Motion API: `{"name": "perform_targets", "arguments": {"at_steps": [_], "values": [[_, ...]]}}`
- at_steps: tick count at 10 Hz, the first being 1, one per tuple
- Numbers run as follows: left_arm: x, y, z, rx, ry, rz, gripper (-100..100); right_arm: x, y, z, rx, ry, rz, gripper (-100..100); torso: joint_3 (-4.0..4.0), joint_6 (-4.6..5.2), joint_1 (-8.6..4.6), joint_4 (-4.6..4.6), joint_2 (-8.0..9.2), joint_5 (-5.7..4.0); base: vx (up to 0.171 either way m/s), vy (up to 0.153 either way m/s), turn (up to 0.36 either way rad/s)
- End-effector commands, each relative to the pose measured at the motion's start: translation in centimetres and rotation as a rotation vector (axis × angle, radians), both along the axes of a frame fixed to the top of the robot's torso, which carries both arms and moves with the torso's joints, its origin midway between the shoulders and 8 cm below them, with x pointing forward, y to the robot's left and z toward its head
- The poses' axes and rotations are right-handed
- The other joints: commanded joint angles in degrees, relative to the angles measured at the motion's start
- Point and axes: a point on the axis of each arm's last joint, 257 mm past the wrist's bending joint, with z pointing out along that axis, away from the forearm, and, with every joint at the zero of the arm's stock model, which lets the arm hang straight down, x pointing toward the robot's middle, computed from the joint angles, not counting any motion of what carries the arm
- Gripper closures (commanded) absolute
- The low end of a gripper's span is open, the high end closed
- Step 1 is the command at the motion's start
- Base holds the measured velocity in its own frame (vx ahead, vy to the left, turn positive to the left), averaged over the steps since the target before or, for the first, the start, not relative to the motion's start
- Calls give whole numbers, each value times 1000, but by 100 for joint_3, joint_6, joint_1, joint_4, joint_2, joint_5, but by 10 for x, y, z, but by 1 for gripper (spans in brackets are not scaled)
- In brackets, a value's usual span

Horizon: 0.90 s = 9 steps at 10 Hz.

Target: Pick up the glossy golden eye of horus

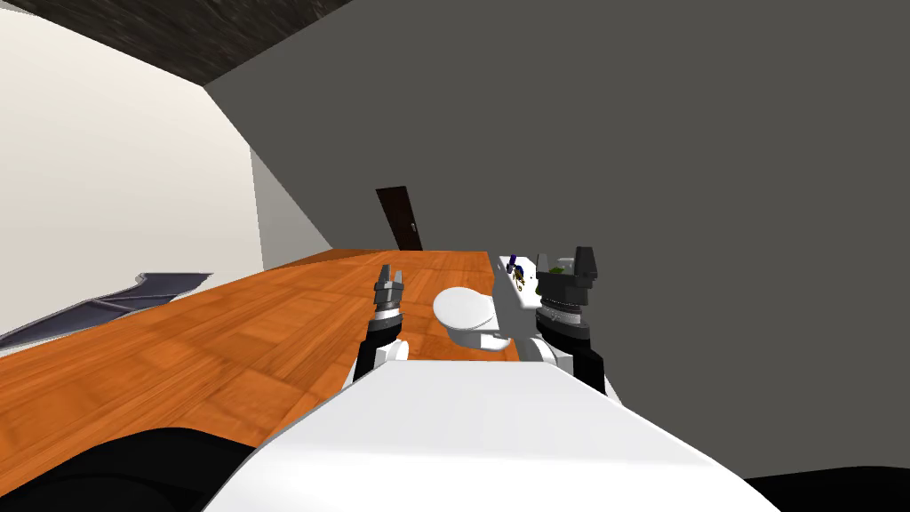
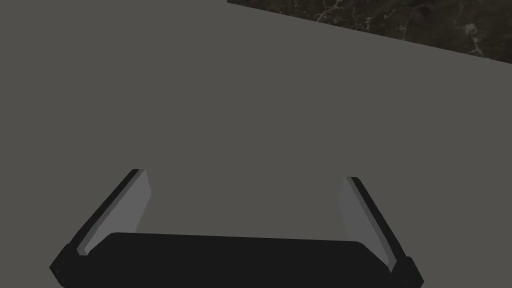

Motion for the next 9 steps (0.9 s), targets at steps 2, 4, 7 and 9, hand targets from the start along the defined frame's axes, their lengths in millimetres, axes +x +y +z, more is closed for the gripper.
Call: {"name": "perform_targets", "arguments": {"at_steps": [2, 4, 7, 9], "values": [[0, 0, 0, 0, 0, 0, 0, 10, -10, -5, 2, 52, 36, -100, -5, 1, 2, -2, -9, 0, 60, 18, -69], [0, 0, 0, 0, 0, 0, 0, 16, -15, -9, 11, 84, 52, -100, -20, 0, 12, -8, -36, 2, 81, 39, -41], [0, 0, 0, 0, 0, 0, 0, 29, -29, -18, 44, 153, 88, -100, -17, 1, 10, -6, -29, 2, 66, 32, -67], [0, 0, 0, 0, 0, 0, 0, 36, -37, -23, 68, 194, 108, -100, -17, 1, 12, -7, -30, 3, 72, 31, -62]]}}
